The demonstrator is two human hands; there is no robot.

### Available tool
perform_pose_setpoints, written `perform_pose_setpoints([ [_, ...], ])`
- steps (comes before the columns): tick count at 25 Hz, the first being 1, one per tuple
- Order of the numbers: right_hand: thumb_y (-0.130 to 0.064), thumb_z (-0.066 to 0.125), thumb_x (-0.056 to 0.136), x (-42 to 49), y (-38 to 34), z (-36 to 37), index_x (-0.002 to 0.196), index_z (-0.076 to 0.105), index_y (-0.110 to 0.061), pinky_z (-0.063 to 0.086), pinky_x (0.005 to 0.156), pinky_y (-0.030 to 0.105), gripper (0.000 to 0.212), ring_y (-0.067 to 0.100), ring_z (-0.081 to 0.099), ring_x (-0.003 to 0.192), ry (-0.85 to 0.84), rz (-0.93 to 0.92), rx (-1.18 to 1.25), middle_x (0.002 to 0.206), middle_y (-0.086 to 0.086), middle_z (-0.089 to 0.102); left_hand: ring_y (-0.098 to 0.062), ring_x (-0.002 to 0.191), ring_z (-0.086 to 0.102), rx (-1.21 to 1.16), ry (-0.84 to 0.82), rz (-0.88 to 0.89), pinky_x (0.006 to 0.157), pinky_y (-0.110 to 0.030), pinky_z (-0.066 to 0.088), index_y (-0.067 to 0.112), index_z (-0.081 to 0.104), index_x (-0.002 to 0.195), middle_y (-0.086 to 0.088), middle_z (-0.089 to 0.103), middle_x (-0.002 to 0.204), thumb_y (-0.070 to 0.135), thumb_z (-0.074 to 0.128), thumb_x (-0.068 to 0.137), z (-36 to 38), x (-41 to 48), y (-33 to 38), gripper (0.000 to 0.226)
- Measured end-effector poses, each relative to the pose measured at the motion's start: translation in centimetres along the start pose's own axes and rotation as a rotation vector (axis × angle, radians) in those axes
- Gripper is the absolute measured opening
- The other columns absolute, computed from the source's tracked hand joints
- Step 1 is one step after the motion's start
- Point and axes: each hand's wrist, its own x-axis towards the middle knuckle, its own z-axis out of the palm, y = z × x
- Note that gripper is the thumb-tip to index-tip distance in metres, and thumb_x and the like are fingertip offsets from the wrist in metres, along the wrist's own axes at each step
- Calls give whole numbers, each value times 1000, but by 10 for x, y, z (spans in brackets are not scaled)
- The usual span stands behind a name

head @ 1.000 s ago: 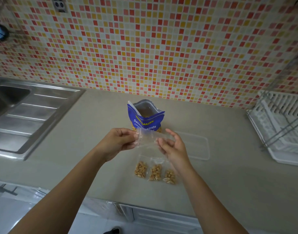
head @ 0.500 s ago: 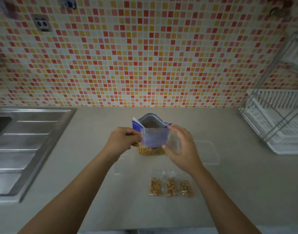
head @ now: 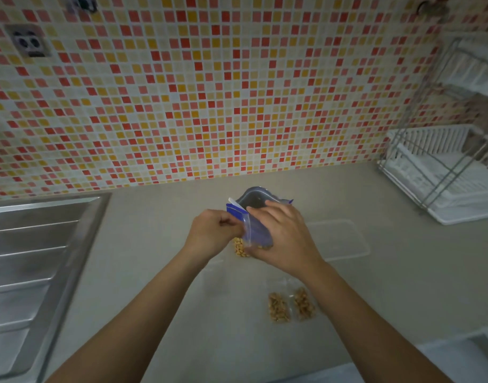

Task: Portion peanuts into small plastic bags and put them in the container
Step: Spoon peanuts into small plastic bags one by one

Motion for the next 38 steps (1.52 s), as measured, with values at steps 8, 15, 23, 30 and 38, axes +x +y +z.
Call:
perform_pose_setpoints([
  [8, -57, 64, 65, 4, 12, 2, 103, 66, -27, 36, 97, 34, 49, 13, 53, 116, 56, -18, 57, 104, -13, 68, -5, 72, 61, 5, -9, -47, 68, -25, 52, 18, 72, 69, 1, 70, 79, 13, 67, 73, 1, 11, 0, 8],
  [15, -65, 66, 63, 7, 41, -20, 109, 64, -25, 41, 86, 20, 62, -1, 52, 98, 37, 123, 331, 104, -15, 65, -9, 84, 54, 222, 209, 71, 62, -22, 45, 16, 60, 111, 0, 63, 94, 40, 58, 86, -4, 45, -1, 35],
  [23, -62, 70, 60, 9, 65, -22, 111, 63, -23, 51, 83, 28, 64, 5, 60, 96, 33, 212, 479, 104, -12, 66, -10, 77, 59, 427, -65, 387, 65, -14, 44, 13, 68, 93, -5, 71, 88, 20, 62, 86, 23, 65, 17, 11],
  [30, -43, 81, 62, 1, 77, -13, 112, 63, -22, 51, 80, 18, 58, 4, 63, 93, 73, 253, 556, 100, -12, 65, -16, 70, 57, 580, 182, 482, 66, -25, 45, 8, 64, 100, -9, 69, 84, 21, 52, 93, 22, 66, 26, 19],
  [38, -36, 83, 62, -8, 79, -8, 110, 64, -19, 50, 80, 18, 55, 1, 61, 90, 132, 299, 597, 98, -8, 65, -25, 93, 62, 1092, -152, 332, 75, -28, 49, 5, 57, 115, -14, 61, 107, 15, 53, 92, 55, 87, 40, 25],
])
